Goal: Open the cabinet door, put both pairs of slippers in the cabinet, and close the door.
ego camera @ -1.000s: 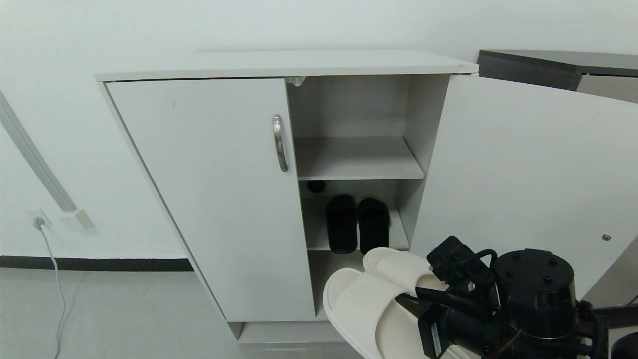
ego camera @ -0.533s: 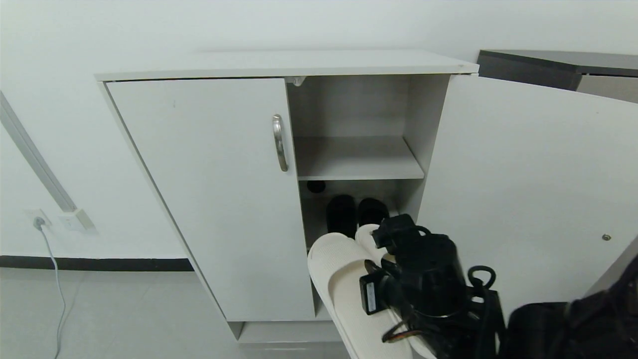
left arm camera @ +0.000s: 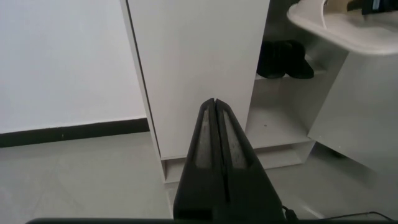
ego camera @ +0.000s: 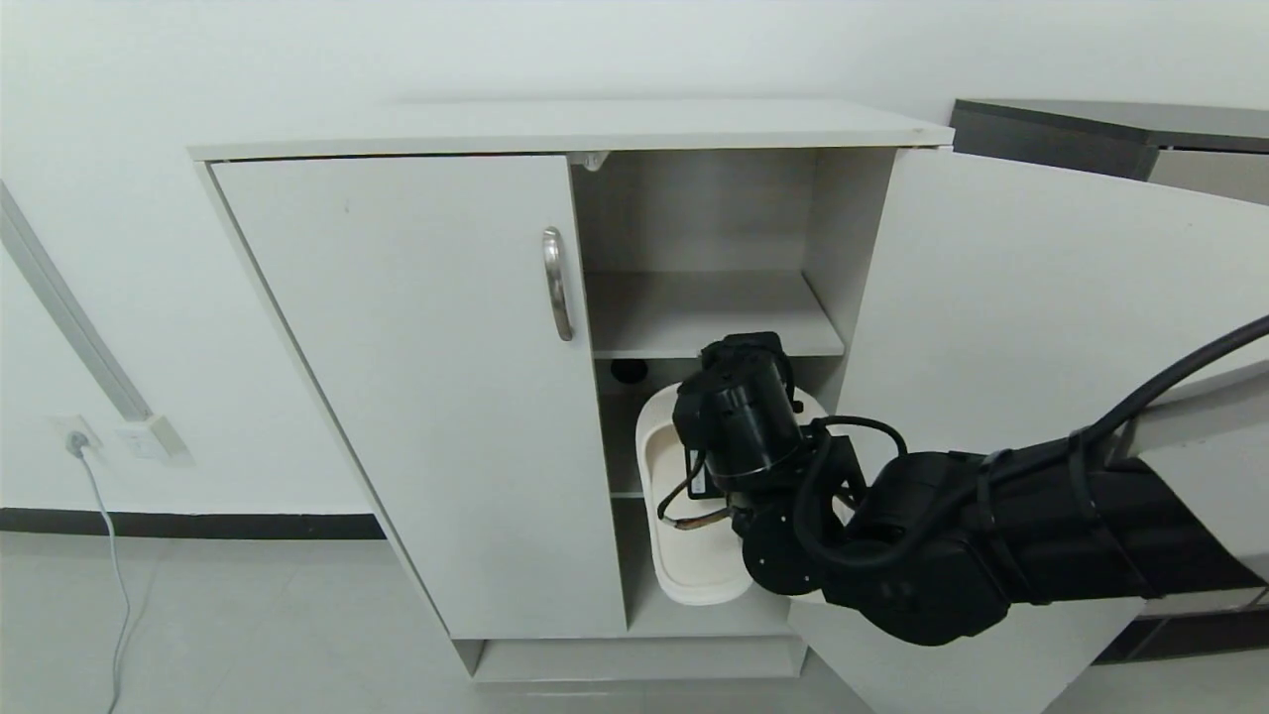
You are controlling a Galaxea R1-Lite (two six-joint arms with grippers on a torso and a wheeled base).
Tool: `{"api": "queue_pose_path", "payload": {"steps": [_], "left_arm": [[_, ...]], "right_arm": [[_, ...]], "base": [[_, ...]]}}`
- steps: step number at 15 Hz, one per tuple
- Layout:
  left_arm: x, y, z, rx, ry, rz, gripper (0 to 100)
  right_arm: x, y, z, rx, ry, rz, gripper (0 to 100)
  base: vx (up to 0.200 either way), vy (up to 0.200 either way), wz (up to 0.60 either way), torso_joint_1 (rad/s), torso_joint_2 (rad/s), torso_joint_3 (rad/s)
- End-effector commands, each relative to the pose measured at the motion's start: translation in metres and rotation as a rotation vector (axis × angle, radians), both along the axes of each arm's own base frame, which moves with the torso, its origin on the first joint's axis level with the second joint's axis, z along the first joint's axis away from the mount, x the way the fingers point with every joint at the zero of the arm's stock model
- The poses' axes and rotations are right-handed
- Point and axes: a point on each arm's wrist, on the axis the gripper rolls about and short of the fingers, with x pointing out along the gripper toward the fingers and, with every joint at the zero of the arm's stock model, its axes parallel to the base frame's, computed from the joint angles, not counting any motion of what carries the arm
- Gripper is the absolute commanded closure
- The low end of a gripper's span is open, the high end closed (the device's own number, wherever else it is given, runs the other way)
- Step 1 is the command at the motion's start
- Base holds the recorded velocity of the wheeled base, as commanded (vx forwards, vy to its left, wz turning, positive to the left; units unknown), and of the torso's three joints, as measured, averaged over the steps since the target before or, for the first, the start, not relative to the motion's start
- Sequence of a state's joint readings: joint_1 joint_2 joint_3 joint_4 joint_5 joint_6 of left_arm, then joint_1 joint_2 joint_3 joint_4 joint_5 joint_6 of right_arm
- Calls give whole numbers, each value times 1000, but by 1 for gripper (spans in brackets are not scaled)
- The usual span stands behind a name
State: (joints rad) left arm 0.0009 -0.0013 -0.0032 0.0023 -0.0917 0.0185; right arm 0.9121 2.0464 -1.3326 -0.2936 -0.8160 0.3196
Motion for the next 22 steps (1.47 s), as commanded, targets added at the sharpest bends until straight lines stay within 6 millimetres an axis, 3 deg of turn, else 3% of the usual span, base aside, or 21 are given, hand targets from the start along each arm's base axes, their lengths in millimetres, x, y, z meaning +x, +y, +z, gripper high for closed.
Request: {"api": "queue_pose_path", "payload": {"steps": [1,6,13,22], "left_arm": [[0,0,0,0,1,0,100],[0,0,0,0,2,0,100],[0,0,0,3,2,0,100],[0,0,0,3,2,0,100]], "right_arm": [[3,2,24,31,-52,6,100],[5,3,51,44,-97,12,100],[7,4,58,40,-89,9,100],[9,4,55,34,-83,8,100]], "base": [[0,0,0,0,0,0],[0,0,0,0,0,0],[0,0,0,0,0,0],[200,0,0,1,3,4]]}}
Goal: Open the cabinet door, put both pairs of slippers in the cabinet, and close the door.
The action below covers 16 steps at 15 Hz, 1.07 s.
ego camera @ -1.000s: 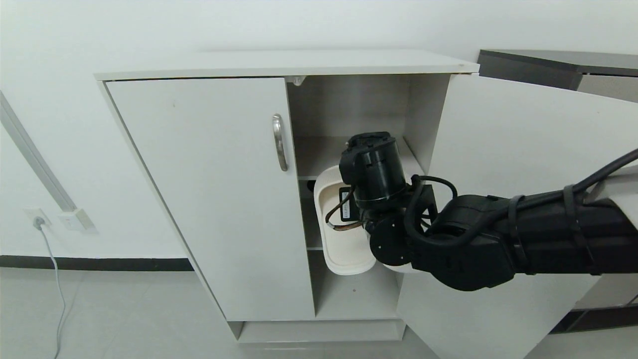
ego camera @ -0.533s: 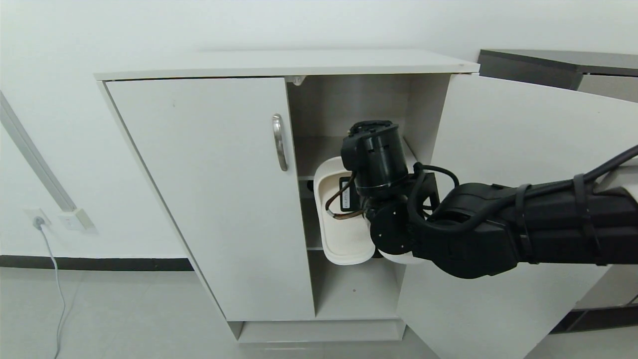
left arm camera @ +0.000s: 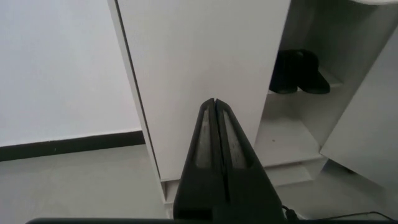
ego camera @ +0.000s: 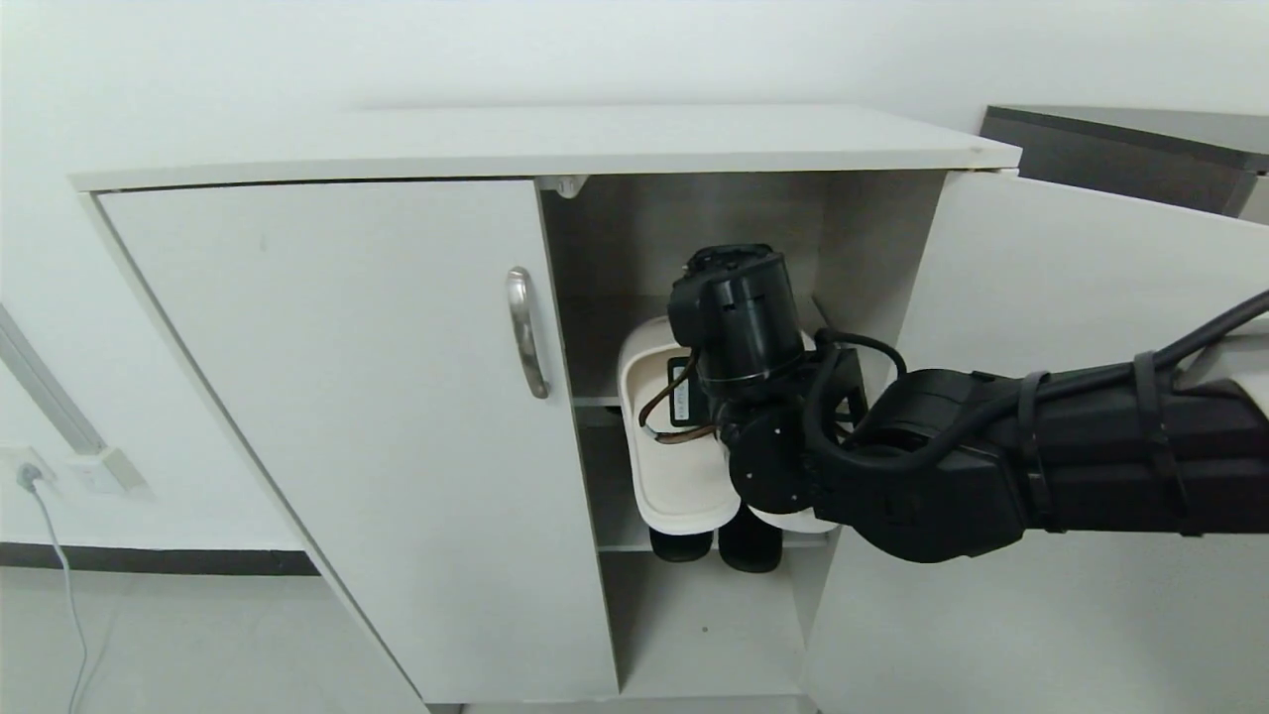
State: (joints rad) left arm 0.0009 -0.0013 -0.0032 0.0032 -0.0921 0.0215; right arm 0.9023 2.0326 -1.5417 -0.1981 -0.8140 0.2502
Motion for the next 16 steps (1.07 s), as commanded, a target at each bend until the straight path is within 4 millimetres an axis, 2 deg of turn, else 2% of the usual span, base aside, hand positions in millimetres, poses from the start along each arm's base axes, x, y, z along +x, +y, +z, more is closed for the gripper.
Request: {"api": "queue_pose_path", "payload": {"steps": [1,3,6,9,12,16], "left_arm": [[0,0,0,0,1,1,100],[0,0,0,0,1,1,100],[0,0,0,0,1,1,100],[0,0,0,0,1,1,100],[0,0,0,-2,1,1,100],[0,0,0,-2,1,1,100]], "right_arm": [[3,0,-3,-4,3,-7,100],[9,-2,-7,-12,9,-19,100],[29,-6,-6,-21,19,-58,100],[39,0,3,-9,49,-71,100],[57,8,7,17,64,-75,100],[72,12,-14,-19,95,-85,100]], "base": [[200,0,0,2,-2,-2],[0,0,0,0,0,0],[0,0,0,0,0,0],[0,0,0,0,0,0],[0,0,0,0,0,0],[0,0,0,0,0,0]]}}
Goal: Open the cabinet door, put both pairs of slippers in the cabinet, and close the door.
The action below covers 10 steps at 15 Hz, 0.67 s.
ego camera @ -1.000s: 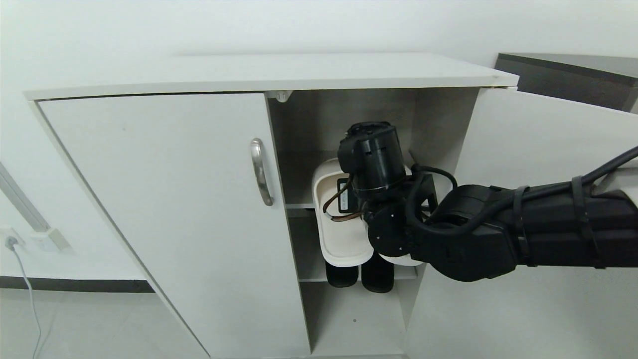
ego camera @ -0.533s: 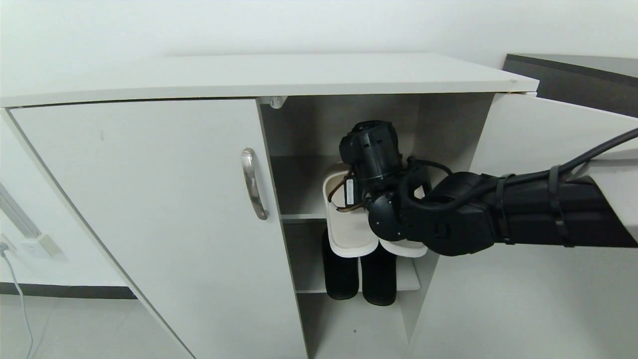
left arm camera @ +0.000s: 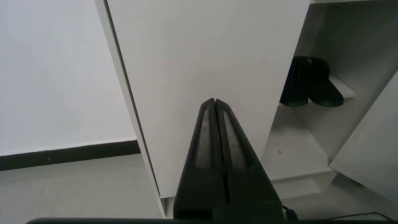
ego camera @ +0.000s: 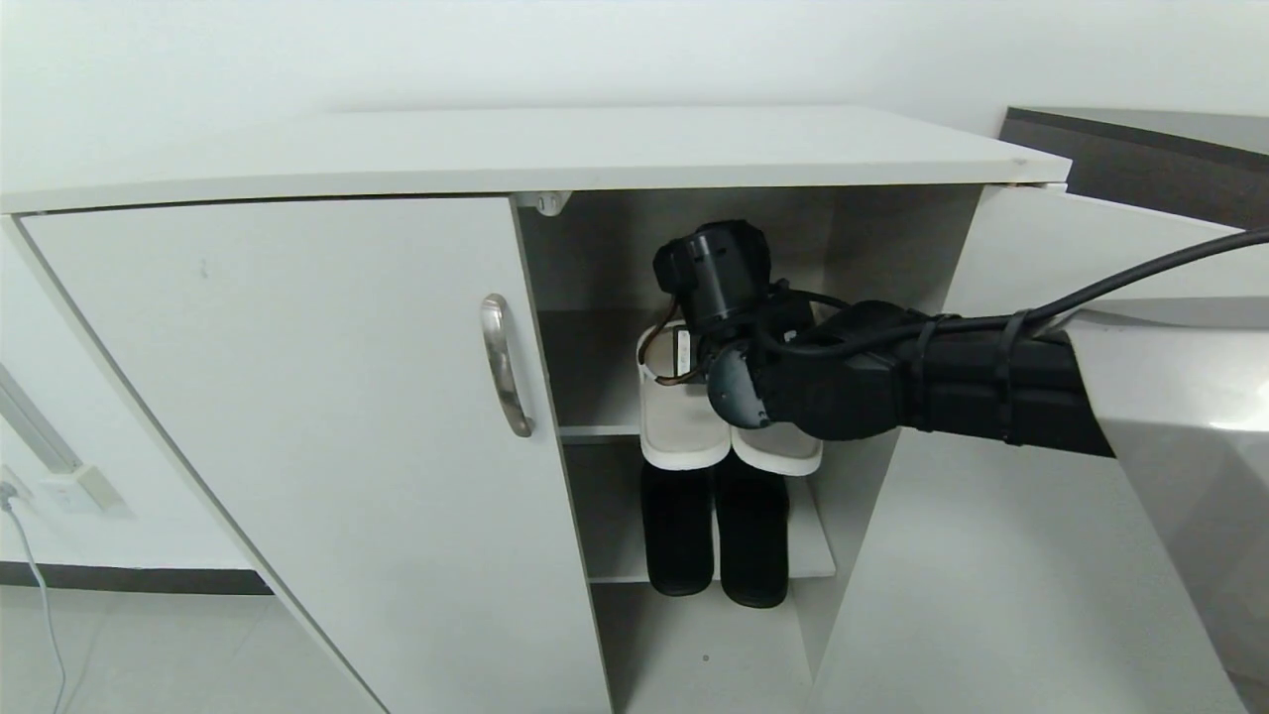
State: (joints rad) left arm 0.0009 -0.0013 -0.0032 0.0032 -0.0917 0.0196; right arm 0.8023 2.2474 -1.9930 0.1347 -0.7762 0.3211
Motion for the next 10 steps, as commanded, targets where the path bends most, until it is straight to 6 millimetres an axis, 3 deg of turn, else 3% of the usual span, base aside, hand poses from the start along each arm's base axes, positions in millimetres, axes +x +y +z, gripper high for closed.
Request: {"api": "queue_pose_path", "payload": {"steps": [1,7,10], "left_arm": [[0,0,0,0,1,0,100],[0,0,0,-1,1,0,100],[0,0,0,-1,1,2,100]], "right_arm": [[9,4,-17,-25,23,-6,100],[4,-7,7,18,-17,-15,100],[4,-6,9,30,-30,-14,100]], "base": [[0,0,0,0,0,0],[0,0,0,0,0,0],[0,0,0,0,0,0]]}}
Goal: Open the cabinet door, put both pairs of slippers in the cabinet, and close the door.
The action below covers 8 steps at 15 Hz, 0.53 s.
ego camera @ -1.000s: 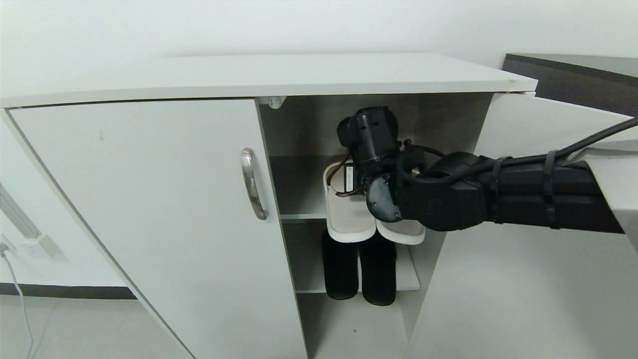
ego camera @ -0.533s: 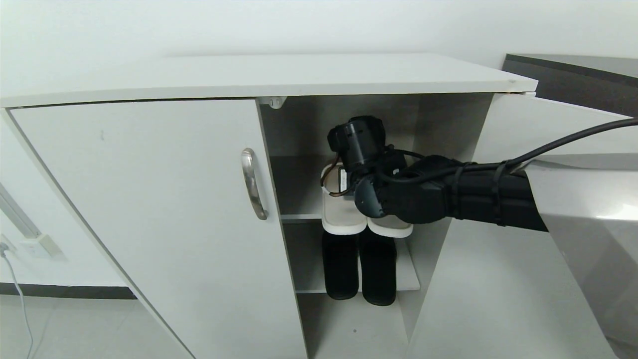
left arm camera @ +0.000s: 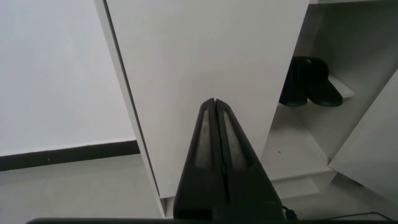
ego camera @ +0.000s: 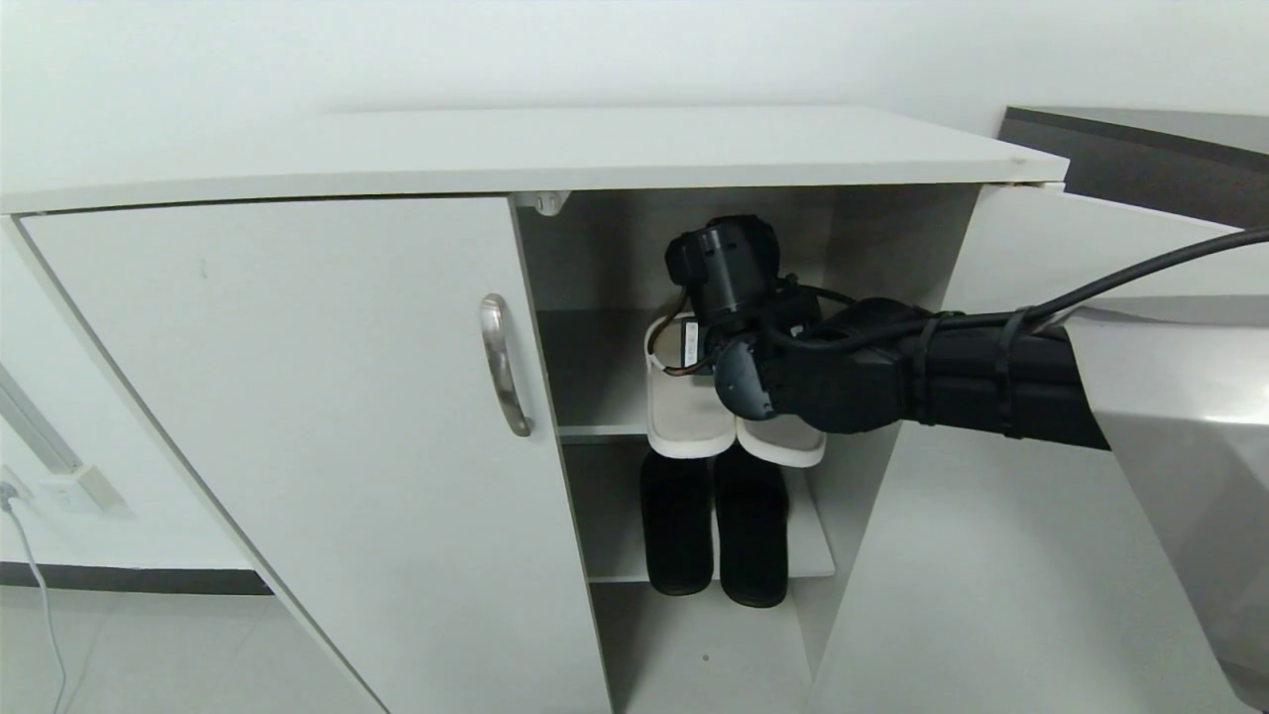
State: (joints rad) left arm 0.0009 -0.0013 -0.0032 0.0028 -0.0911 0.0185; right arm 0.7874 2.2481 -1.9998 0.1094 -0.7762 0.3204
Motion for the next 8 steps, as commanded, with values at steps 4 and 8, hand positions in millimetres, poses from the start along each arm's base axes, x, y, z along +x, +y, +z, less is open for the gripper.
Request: {"api": "queue_pose_path", "payload": {"steps": [4,8], "left_arm": [[0,0,0,0,0,1,100],[0,0,0,0,2,1,100]], "right_arm": [[-3,2,3,13,-14,9,100],[-4,4,3,8,-11,14,100]], "base": [[0,0,0,0,0,0],[0,0,0,0,0,0]]}}
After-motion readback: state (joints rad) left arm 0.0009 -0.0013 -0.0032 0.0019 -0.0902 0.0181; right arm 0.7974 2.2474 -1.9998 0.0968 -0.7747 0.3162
